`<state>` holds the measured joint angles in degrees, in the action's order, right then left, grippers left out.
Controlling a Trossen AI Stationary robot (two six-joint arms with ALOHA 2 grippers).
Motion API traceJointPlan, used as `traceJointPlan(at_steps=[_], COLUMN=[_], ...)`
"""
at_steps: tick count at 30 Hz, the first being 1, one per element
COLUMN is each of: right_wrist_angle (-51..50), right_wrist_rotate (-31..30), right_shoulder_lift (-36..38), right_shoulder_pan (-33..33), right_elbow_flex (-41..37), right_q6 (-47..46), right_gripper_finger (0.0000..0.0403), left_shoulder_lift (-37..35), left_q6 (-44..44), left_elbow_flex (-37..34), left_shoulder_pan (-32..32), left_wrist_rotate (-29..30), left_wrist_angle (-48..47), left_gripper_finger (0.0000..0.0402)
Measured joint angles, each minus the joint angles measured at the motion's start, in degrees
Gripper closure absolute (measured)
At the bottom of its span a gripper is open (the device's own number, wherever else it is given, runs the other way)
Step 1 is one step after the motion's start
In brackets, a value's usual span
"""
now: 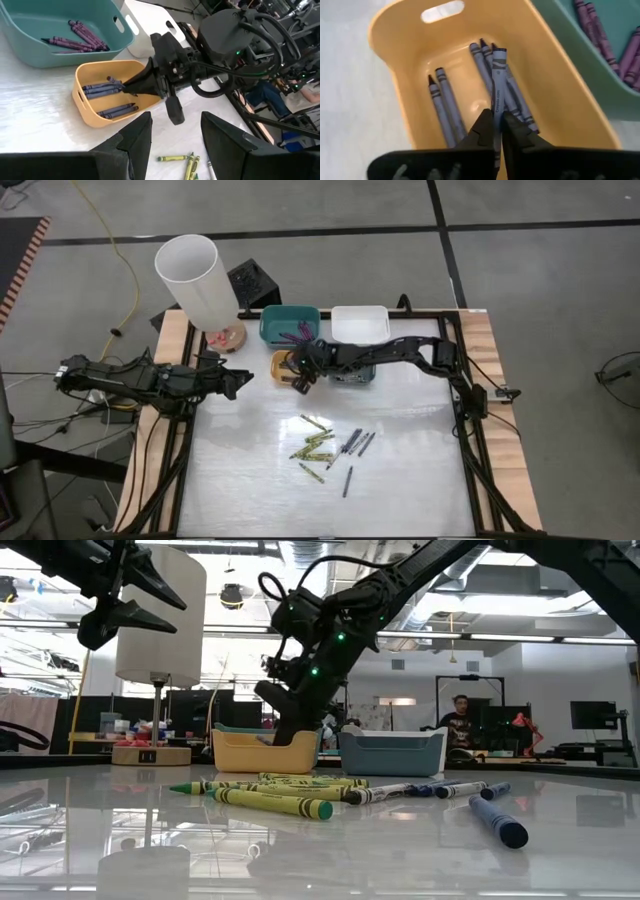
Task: Sort crayons
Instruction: Put the blue crayon into the yellow bin
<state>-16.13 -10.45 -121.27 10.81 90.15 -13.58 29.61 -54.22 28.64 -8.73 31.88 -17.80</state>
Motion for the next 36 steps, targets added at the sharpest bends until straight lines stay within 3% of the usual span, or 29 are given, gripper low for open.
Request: traceJointPlan(at_steps=[11,19,24,28,32,36], right_wrist_angle=[0.4,-4.18,-19.17,-37.69,-54.83,-67.33], right_wrist_rotate=[0.01,2.97,9.29,9.93,8.81,5.76], right_shoulder_lift=[0.15,0.16,0.24,0.22,0.44,1.25], right_shoulder_pan=[0.15,0.1,0.28,-0.6,-2.82,-7.1], right_elbow_flex=[0.09,7.1,20.71,33.76,43.92,43.47], right_q6=[0.0,2.03,6.65,6.41,-5.34,-22.27], right_gripper_finger=[0.0352,0.0343,0.0343,0.0343,0.0343,0.0342], left_shoulder_lift=[0.02,0.02,0.0,0.0,0.0,0.02], left_q6=[0.0,0.0,0.0,0.0,0.54,0.81], left_elbow_flex=[0.0,0.0,0.0,0.0,0.0,0.0], left_shoulder_pan=[0.0,0.0,0.0,0.0,0.0,0.0], left_wrist_rotate=[0.16,0.31,0.3,0.28,0.31,0.33], left_wrist_angle=[-1.36,-1.34,-1.32,-1.31,-1.31,-1.27], left_gripper_finger=[0.0242,0.0242,0.0242,0.0242,0.0242,0.0242])
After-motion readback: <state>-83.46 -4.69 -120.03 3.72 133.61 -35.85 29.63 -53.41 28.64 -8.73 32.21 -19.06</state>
